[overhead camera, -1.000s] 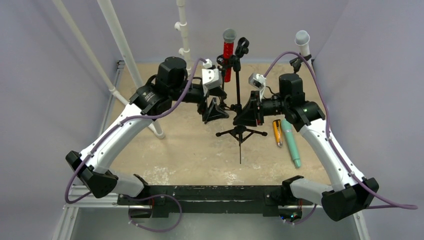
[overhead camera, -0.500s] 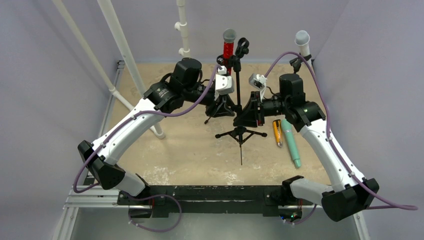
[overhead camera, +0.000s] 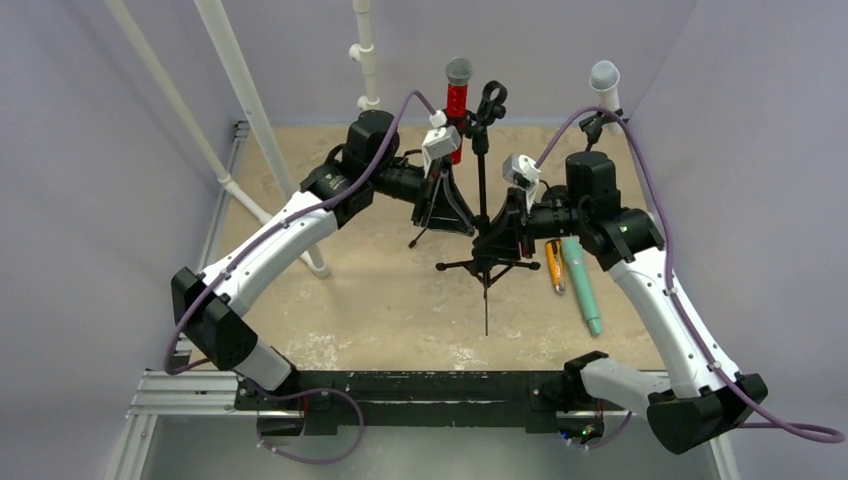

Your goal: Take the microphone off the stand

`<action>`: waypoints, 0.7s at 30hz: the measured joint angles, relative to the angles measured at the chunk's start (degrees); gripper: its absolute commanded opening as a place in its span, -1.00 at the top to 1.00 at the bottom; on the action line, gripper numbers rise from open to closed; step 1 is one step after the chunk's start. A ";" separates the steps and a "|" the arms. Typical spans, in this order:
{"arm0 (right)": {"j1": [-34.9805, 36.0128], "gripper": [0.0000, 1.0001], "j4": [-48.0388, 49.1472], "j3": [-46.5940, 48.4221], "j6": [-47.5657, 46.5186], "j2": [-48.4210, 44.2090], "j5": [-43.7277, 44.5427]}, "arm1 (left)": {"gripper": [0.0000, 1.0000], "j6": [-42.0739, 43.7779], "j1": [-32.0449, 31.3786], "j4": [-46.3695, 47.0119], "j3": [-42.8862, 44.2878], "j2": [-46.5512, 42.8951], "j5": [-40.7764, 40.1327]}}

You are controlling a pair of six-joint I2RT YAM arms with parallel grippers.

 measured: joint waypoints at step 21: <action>-0.31 1.00 -1.70 -0.92 2.78 0.11 -0.15 | -0.42 3.67 1.46 -5.18 0.81 -3.82 -11.28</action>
